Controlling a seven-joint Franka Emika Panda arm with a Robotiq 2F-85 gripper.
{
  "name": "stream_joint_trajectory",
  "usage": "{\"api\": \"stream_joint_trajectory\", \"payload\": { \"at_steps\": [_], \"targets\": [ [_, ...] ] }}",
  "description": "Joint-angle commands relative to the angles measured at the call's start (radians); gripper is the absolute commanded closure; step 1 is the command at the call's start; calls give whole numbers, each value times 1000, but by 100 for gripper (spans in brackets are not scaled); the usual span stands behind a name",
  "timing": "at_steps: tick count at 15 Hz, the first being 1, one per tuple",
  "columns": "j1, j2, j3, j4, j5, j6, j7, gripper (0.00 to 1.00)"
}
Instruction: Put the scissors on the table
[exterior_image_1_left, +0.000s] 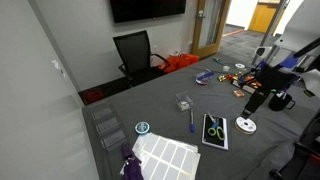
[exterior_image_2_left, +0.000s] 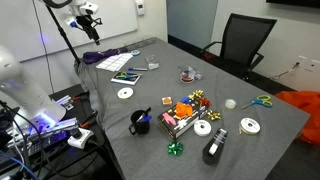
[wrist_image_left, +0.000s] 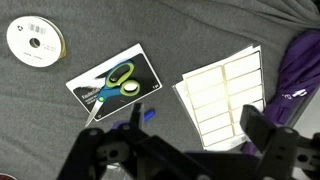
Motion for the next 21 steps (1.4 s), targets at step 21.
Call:
{"api": "stream_joint_trajectory", "payload": {
  "at_steps": [21],
  "targets": [
    [-47,101,35,17,-19,136,158,0]
  ]
}}
